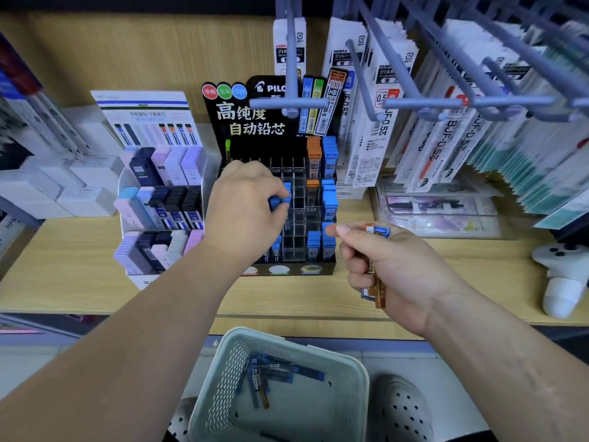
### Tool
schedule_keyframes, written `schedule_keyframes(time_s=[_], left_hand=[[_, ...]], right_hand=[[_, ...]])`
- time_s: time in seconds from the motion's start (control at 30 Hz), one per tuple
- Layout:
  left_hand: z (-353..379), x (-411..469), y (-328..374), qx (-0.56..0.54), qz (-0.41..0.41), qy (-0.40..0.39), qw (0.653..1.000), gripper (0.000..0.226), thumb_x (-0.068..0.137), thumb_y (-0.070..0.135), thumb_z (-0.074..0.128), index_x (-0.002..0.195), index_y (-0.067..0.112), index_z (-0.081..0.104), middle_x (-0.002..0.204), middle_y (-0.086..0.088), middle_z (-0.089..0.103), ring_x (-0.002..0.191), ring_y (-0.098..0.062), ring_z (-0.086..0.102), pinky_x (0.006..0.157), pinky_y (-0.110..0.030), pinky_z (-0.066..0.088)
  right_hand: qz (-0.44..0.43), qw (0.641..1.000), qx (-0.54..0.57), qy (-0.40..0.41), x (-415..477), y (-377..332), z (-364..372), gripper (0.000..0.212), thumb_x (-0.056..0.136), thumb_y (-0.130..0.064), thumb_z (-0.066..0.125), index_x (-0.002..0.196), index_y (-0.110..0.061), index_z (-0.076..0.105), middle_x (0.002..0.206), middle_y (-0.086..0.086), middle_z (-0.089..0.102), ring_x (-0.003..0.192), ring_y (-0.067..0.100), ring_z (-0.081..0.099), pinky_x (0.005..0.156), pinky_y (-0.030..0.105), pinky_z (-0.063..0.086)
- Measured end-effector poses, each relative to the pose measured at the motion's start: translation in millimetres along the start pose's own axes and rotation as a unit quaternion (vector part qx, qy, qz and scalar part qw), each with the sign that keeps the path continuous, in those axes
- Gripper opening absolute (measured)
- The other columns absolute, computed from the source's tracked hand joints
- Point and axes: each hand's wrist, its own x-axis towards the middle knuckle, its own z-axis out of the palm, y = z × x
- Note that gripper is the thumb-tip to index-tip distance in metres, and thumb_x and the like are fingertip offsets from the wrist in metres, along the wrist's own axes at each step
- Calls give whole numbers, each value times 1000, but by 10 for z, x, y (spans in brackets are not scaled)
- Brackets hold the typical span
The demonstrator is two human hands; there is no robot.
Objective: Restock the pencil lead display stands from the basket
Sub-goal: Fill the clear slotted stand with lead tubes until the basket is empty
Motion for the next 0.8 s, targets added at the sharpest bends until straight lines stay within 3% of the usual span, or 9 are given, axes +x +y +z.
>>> schedule_keyframes(time_s=[0.13, 0.23, 0.33, 0.43, 0.63, 0.8], left_hand=[[-10, -1, 5, 17, 5, 3, 1000, 18, 74, 11, 81, 90, 15, 75, 89, -2, 66, 89, -27, 57, 80, -35, 46], [-139, -16, 187, -104, -42, -3, 994, 7, 83, 21, 75, 90, 20, 75, 82, 4, 66, 82, -15, 59, 78, -33, 51], [-299, -41, 436, -330, -140, -134, 924, 8, 88, 12, 73, 83, 16, 77, 79, -2, 73, 75, -12, 64, 73, -27, 53], [-332, -122, 483, -426, -149, -224, 863, 7, 86, 9, 76, 80, 14, 78, 80, -12, 74, 73, -18, 65, 67, -27, 53], [-332, -199, 432, -462, -164, -215, 845, 6, 76, 18, 79, 81, 15, 79, 83, -18, 72, 76, -26, 62, 68, -34, 51], [-369, -209, 444, -474, -187, -214, 833, 9, 81, 4, 79, 81, 13, 79, 82, -11, 74, 76, -19, 67, 66, -27, 52]], right_hand=[[-3, 999, -14, -28, -27, -17, 29, 17, 95, -18, 67, 107, -10, 76, 63, -4, 46, 53, 10, 38, 47, 22, 31], [5, 997, -26, -74, -43, -29, 75, 20, 94, -15, 67, 112, -8, 72, 60, -6, 37, 51, 9, 32, 45, 21, 28], [8, 990, -27, -139, -55, -21, 149, 23, 90, -7, 71, 112, -11, 68, 62, -6, 34, 49, 7, 28, 43, 19, 26], [-23, 982, -56, -177, -65, -26, 216, 24, 89, 4, 68, 87, -19, 64, 63, -5, 40, 49, 6, 28, 44, 19, 25], [-35, 972, -76, -219, -85, -40, 290, 27, 90, 8, 63, 90, -19, 65, 64, -7, 51, 51, 6, 31, 47, 20, 25], [-22, 974, -73, -212, -70, -18, 319, 24, 91, 6, 65, 101, -17, 66, 72, -1, 47, 52, 7, 30, 46, 20, 25]])
